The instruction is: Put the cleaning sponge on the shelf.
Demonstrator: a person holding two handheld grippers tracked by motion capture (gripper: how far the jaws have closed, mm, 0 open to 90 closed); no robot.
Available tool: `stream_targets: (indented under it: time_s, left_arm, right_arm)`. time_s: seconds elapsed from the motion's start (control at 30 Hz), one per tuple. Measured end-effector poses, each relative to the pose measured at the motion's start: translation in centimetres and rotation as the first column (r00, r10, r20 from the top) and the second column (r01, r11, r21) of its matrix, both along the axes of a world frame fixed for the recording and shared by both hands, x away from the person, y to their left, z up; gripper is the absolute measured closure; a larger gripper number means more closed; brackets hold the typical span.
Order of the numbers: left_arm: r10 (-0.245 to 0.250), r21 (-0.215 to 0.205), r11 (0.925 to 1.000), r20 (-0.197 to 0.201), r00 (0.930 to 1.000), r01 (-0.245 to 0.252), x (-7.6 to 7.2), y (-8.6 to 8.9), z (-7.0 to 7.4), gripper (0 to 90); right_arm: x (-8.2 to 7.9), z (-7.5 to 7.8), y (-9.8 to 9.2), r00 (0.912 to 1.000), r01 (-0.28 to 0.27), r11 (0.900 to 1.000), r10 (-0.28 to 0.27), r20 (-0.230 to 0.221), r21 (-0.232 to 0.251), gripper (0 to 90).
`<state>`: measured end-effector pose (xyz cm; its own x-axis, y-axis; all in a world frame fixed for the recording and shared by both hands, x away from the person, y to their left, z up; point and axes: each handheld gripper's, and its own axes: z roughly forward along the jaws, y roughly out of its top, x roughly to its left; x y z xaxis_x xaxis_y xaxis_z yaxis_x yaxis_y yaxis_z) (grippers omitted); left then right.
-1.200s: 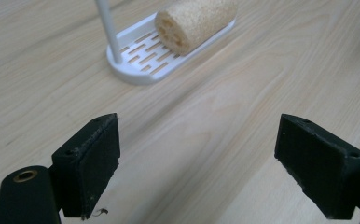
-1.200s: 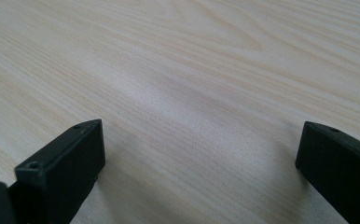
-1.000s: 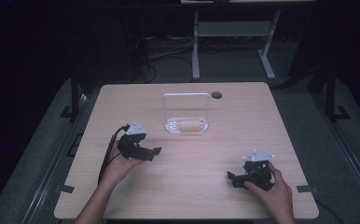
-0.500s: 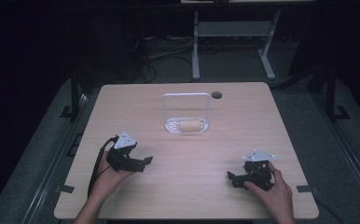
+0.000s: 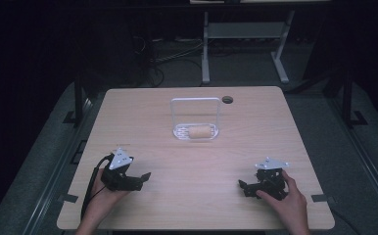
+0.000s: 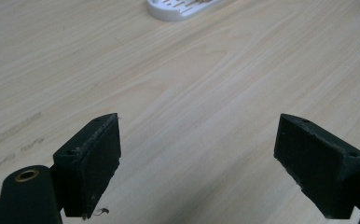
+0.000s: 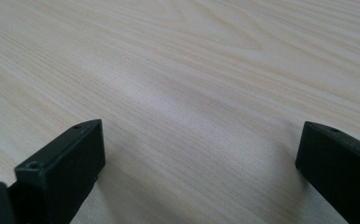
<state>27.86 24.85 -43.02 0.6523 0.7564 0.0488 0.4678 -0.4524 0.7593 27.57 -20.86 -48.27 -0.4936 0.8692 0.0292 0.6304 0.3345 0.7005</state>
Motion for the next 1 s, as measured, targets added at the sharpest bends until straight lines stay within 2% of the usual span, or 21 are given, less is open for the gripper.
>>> stream_targets:
  time_s: [0.23,0.43,0.8,1.0]
  left_arm:
    - [0.004,0.025,0.9997,-0.009,1.0000,-0.004,-1.0,0.9,-0.9,14.2]
    - [0.016,0.046,0.9988,-0.032,0.9994,-0.014,-1.7,1.9,-2.0,14.2]
    - [0.032,0.074,0.9969,-0.064,0.9975,-0.027,-2.4,3.2,-3.9,14.1]
    - [0.022,0.028,0.9994,-0.064,0.9977,-0.020,-2.2,3.7,-4.3,13.1]
  right_arm:
    - [0.0,0.0,0.0,1.0000,-0.001,1.000,0.001,-0.001,-0.002,0.9]
    - [0.0,0.0,0.0,1.0000,-0.001,1.000,0.001,-0.001,-0.002,0.9]
    - [0.0,0.0,0.0,1.0000,0.000,1.000,0.000,-0.001,0.000,0.9]
    - [0.0,0.0,0.0,1.0000,0.000,1.000,0.000,-0.001,-0.001,0.9]
